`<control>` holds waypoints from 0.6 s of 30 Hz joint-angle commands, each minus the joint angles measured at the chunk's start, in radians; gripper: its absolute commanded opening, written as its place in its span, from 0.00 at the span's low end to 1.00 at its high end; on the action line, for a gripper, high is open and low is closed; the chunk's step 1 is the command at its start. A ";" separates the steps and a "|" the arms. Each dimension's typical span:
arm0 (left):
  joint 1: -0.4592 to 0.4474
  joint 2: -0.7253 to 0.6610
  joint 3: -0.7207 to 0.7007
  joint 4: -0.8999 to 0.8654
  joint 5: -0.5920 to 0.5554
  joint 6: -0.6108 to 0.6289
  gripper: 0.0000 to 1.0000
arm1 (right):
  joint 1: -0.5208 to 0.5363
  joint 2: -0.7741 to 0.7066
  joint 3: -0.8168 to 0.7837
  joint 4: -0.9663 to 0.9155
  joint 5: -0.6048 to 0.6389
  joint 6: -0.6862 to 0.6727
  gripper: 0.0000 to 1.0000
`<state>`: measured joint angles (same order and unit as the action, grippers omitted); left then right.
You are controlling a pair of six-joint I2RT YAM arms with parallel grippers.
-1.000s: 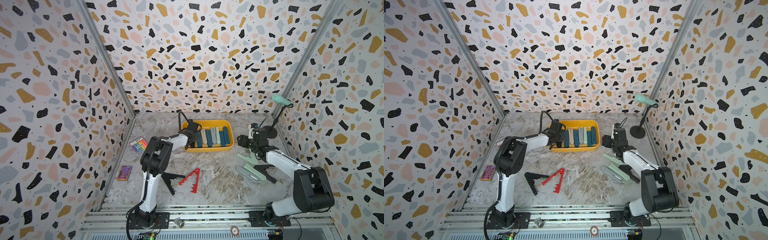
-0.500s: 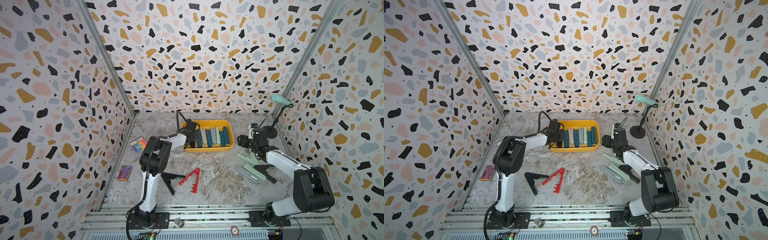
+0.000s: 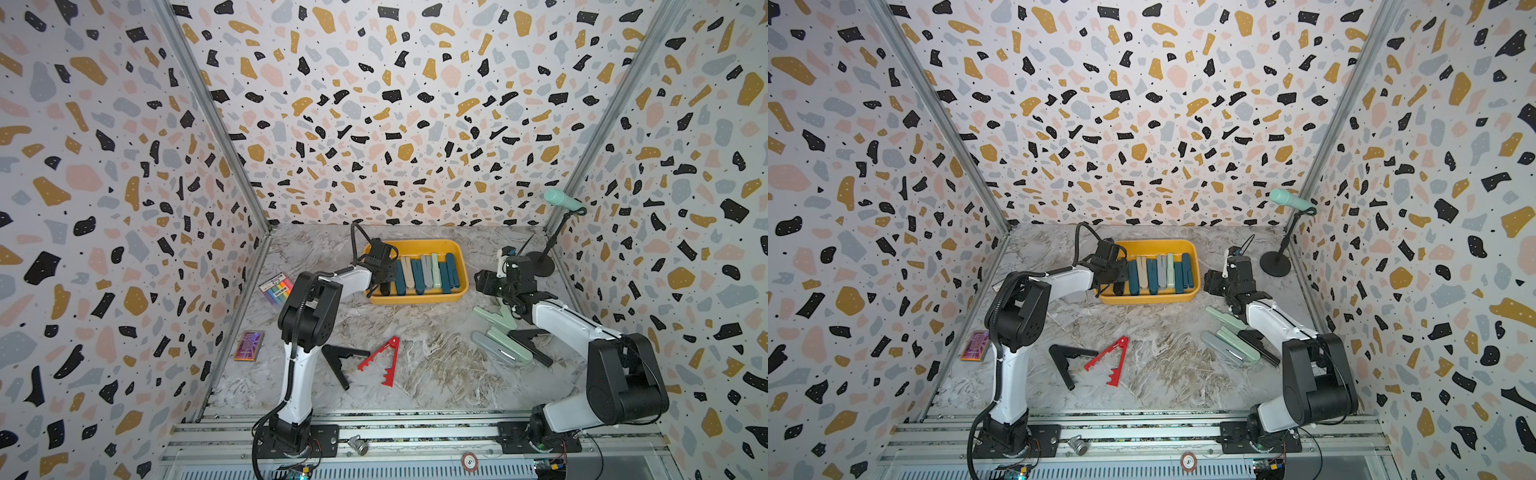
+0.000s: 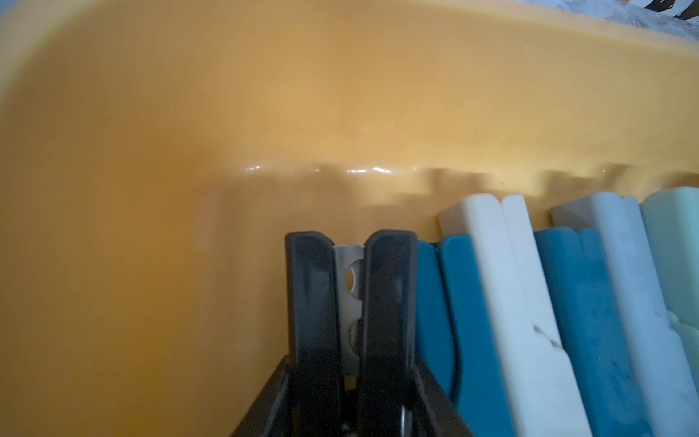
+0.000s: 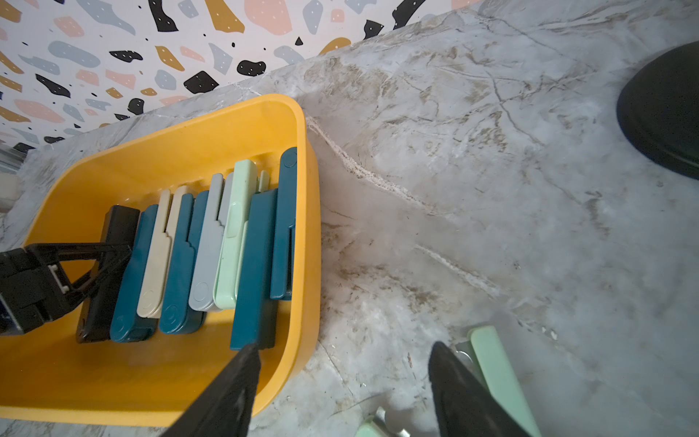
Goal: Put the pruning pliers into the storage box
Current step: Place the pruning pliers in the storage box.
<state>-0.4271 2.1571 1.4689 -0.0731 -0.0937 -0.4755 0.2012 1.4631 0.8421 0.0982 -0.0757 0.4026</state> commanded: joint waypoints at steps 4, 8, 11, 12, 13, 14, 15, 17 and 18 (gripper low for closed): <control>0.006 -0.007 0.047 -0.036 -0.025 0.015 0.46 | -0.003 -0.034 0.009 -0.008 0.009 0.003 0.72; 0.007 -0.030 0.025 -0.018 -0.029 -0.001 0.46 | -0.003 -0.033 0.013 -0.012 0.008 0.001 0.72; 0.008 -0.059 0.001 0.025 0.007 -0.024 0.46 | -0.003 -0.032 0.014 -0.014 0.010 -0.001 0.72; 0.008 -0.065 -0.001 0.035 0.020 -0.031 0.46 | -0.003 -0.033 0.015 -0.015 0.009 -0.002 0.72; 0.010 -0.069 0.000 0.040 0.033 -0.037 0.46 | -0.003 -0.032 0.015 -0.017 0.010 -0.002 0.72; 0.009 -0.072 0.002 0.045 0.047 -0.042 0.46 | -0.003 -0.033 0.015 -0.017 0.009 -0.001 0.72; 0.010 -0.073 0.005 0.045 0.058 -0.045 0.46 | -0.003 -0.032 0.015 -0.017 0.009 -0.001 0.72; 0.010 -0.076 0.007 0.045 0.067 -0.050 0.47 | -0.003 -0.033 0.015 -0.017 0.009 -0.001 0.72; 0.010 -0.078 0.005 0.048 0.068 -0.054 0.47 | -0.003 -0.032 0.016 -0.017 0.009 -0.001 0.72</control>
<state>-0.4252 2.1250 1.4727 -0.0727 -0.0593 -0.5098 0.2012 1.4631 0.8421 0.0975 -0.0757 0.4023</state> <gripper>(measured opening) 0.467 0.722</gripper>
